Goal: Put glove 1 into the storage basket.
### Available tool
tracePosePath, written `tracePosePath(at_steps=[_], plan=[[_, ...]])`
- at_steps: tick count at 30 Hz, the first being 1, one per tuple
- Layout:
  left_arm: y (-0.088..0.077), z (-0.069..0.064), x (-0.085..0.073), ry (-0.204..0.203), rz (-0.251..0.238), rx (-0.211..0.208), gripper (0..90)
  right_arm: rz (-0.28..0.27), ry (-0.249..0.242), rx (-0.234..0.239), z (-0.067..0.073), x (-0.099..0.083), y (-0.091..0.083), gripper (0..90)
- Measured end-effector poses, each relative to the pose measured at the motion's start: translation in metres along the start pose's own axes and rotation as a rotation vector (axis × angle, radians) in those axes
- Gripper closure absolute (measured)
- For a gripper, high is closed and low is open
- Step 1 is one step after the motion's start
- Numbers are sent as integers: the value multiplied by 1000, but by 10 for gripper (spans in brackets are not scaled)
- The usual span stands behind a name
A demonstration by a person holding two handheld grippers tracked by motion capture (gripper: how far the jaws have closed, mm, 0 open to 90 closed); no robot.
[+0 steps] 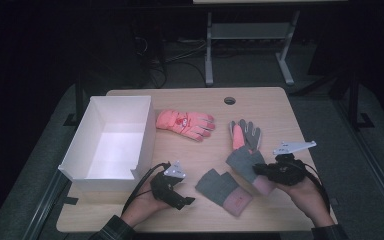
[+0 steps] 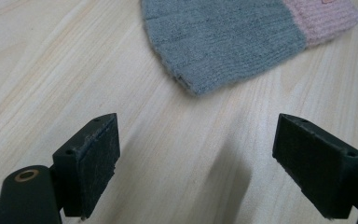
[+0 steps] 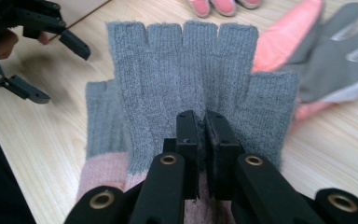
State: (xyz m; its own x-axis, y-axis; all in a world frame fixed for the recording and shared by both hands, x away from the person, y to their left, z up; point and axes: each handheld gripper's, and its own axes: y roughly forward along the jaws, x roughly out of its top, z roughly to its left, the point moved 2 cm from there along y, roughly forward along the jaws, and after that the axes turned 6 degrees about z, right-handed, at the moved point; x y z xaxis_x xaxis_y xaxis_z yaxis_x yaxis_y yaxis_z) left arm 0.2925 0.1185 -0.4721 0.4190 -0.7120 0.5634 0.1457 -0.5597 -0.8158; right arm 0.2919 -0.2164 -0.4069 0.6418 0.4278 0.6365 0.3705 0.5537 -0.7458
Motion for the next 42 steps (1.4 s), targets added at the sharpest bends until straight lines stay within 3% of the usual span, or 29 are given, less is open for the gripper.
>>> tracePosePath(at_steps=[11, 21, 31, 42], plan=[[-1, 0, 0, 1, -3, 3, 142, 44, -30, 63, 25, 10, 30, 851], [-1, 0, 0, 3, -2, 5, 142, 95, -40, 85, 43, 9, 56, 850], [-1, 0, 0, 3, -2, 4, 143, 152, -59, 75, 54, 7, 71, 846], [0, -1, 0, 9, 2, 3, 142, 182, -68, 56, 56, 4, 80, 819]])
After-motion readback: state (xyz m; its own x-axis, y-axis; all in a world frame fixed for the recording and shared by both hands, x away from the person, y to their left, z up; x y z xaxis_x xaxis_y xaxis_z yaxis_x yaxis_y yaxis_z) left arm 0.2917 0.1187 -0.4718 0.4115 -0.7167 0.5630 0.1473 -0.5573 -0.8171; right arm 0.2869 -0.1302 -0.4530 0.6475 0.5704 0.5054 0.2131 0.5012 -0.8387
